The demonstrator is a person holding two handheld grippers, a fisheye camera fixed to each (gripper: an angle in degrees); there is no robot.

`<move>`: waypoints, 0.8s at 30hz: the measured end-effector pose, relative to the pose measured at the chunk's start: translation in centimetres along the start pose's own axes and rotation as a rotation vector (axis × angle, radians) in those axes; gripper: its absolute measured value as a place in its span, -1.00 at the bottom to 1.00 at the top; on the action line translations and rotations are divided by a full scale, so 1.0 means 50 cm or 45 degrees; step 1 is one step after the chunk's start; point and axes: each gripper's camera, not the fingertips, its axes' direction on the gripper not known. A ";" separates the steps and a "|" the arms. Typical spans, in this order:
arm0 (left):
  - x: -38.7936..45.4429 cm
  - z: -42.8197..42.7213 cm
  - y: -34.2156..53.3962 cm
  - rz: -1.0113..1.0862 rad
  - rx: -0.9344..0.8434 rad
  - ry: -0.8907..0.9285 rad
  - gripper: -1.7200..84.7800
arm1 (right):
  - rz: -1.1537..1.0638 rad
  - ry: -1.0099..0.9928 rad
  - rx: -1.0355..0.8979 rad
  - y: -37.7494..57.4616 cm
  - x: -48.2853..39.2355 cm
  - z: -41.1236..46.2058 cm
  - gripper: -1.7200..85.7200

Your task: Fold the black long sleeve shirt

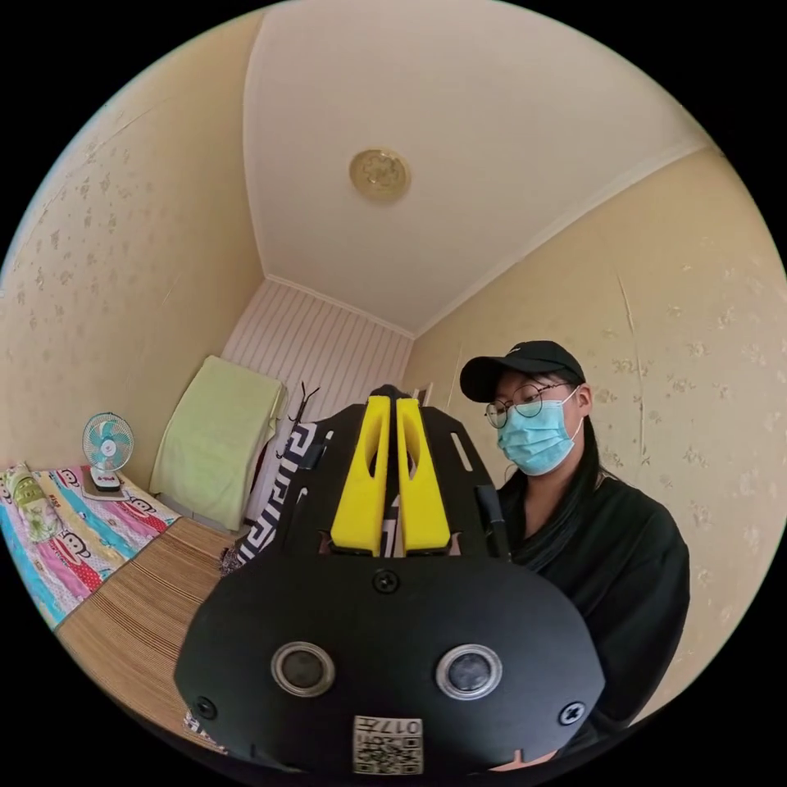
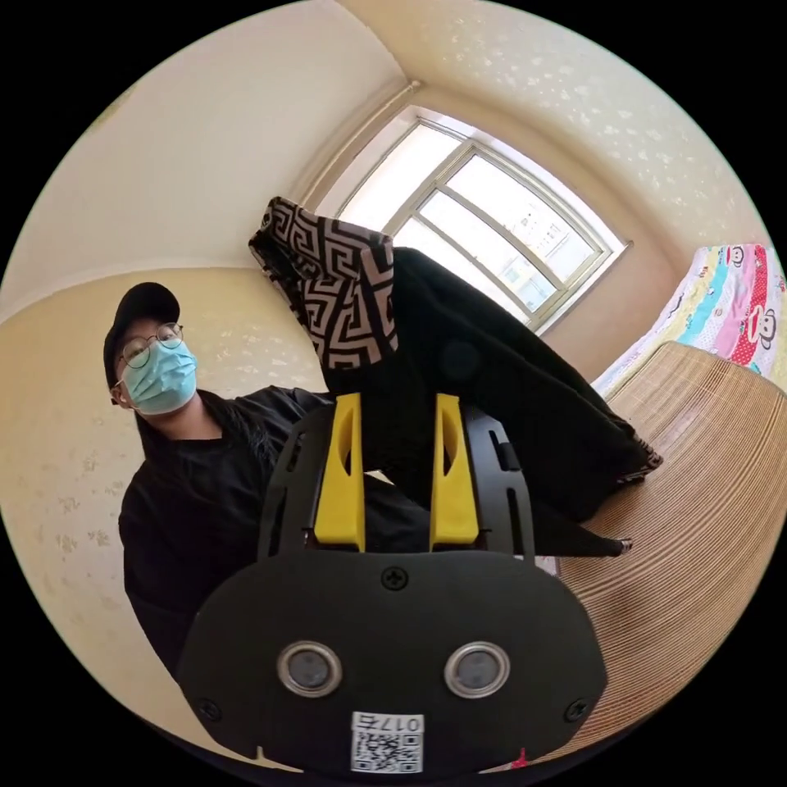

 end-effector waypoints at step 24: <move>0.094 0.099 0.178 -0.213 -0.391 -0.568 -0.98 | -0.479 1.055 0.477 0.209 -0.629 -0.250 -0.94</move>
